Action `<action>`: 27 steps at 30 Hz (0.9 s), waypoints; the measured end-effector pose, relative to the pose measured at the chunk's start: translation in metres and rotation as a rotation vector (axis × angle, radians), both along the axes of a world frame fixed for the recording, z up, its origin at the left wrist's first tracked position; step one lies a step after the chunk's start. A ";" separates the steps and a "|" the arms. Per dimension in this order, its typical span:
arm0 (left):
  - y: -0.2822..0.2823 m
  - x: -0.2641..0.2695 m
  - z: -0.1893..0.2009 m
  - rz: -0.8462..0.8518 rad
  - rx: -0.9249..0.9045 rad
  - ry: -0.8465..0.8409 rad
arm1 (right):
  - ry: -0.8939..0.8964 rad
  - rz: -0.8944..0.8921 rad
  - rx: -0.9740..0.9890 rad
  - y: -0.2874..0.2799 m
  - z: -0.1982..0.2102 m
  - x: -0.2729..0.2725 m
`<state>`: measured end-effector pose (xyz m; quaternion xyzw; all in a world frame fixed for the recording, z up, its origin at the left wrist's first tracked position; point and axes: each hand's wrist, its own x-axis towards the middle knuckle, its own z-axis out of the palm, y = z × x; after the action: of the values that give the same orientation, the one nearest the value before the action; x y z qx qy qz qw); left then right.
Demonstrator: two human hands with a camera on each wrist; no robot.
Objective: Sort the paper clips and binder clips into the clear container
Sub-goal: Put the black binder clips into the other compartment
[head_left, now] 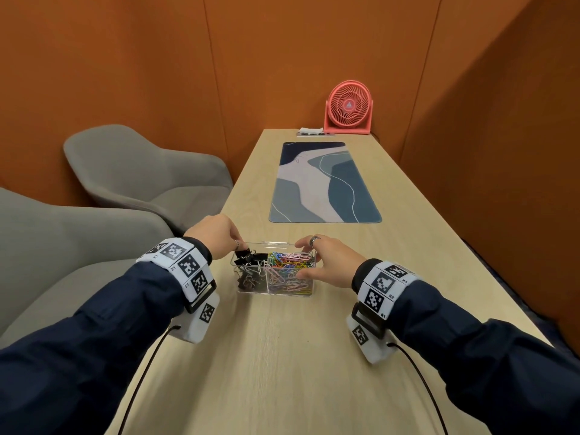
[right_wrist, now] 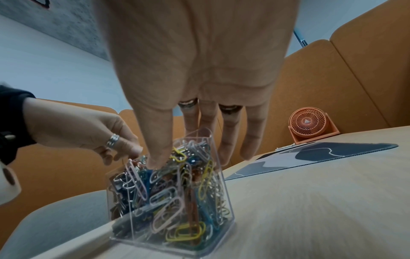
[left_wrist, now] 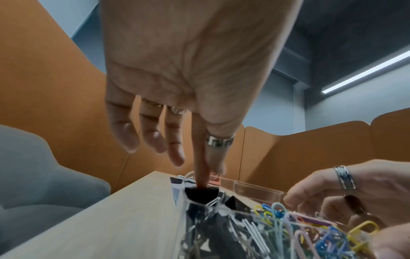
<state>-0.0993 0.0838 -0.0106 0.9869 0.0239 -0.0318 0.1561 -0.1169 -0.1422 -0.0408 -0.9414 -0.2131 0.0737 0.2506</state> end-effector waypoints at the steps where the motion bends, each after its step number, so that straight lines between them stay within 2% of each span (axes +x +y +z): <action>1: 0.001 0.000 0.000 -0.009 -0.010 -0.009 | 0.001 0.000 -0.002 0.000 0.000 0.000; 5: 0.005 -0.003 -0.005 -0.089 -0.128 -0.096 | -0.007 -0.001 -0.008 0.000 0.000 -0.001; 8: 0.008 -0.009 -0.011 -0.162 -0.187 0.014 | -0.007 -0.004 -0.016 0.000 0.000 -0.001; 12: 0.008 -0.009 -0.017 -0.271 -0.141 0.083 | -0.010 -0.008 -0.028 -0.002 0.003 -0.002; 19: -0.009 -0.012 -0.020 -0.307 -0.234 0.052 | 0.027 -0.029 -0.103 -0.024 0.011 0.003; 23: -0.033 -0.008 -0.024 -0.332 -0.344 0.044 | 0.066 -0.100 -0.132 -0.053 0.018 0.008; 27: -0.059 0.000 -0.033 -0.299 -0.445 0.004 | 0.029 -0.198 -0.113 -0.078 0.018 0.009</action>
<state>-0.0990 0.0247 -0.0439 0.9209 -0.1292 -0.0611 0.3626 -0.1078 -0.2201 -0.0227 -0.9694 -0.1111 0.0740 0.2063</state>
